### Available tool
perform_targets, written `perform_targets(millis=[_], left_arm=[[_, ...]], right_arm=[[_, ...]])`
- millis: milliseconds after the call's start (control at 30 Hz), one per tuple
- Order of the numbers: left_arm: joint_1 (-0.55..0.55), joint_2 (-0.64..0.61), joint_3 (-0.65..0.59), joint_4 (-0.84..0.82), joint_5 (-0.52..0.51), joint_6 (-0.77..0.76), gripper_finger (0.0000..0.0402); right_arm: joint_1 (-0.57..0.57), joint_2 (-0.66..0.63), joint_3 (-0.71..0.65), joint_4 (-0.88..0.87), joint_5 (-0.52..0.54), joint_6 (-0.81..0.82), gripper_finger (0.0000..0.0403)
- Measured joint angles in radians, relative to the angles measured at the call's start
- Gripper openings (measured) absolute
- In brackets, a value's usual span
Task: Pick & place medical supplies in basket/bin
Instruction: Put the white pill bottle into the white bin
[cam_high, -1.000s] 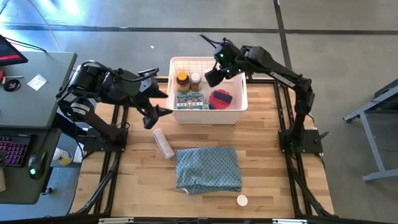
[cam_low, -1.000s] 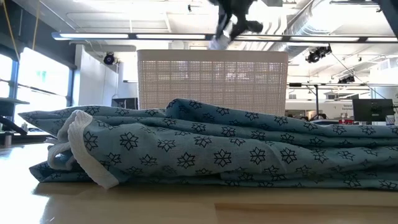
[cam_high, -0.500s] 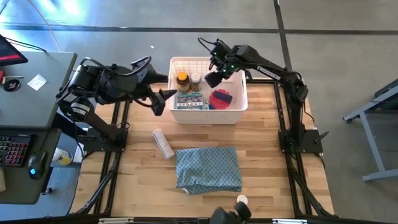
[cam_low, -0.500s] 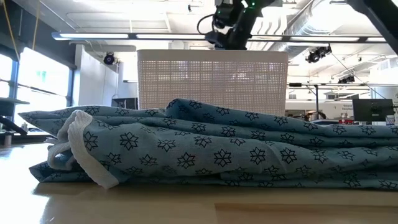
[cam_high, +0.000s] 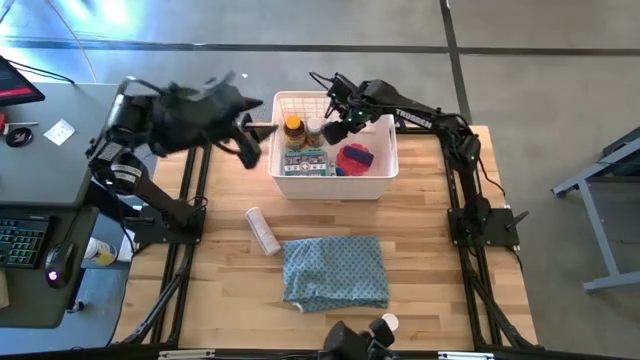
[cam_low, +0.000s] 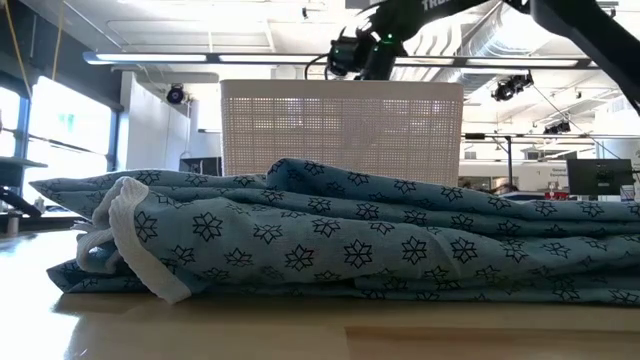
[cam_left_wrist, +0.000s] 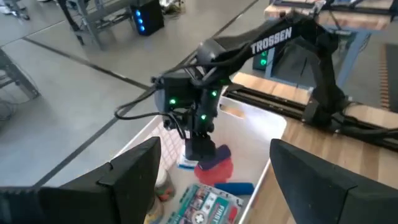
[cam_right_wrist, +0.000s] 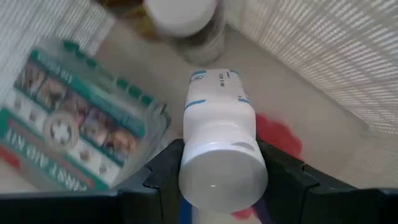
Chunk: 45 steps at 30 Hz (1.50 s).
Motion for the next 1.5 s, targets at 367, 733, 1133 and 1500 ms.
perform_targets(millis=[367,733,1133,1500], left_arm=[[0.209,-0.128,0.002,0.000,0.214,0.148,0.0335],[0.323,-0.182,0.002,-0.072,0.323,0.237,0.0335],[0.325,-0.198,0.002,-0.148,0.330,0.276,0.0335],[0.325,-0.197,0.002,-0.148,0.321,0.262,0.0335]], right_arm=[[-0.004,0.075,0.000,0.053,0.007,0.194,0.0162],[-0.001,0.124,0.000,0.090,0.083,0.288,0.0163],[0.006,0.147,0.001,0.113,0.073,0.337,0.0199],[0.007,0.147,0.000,0.114,0.074,0.314,0.0233]])
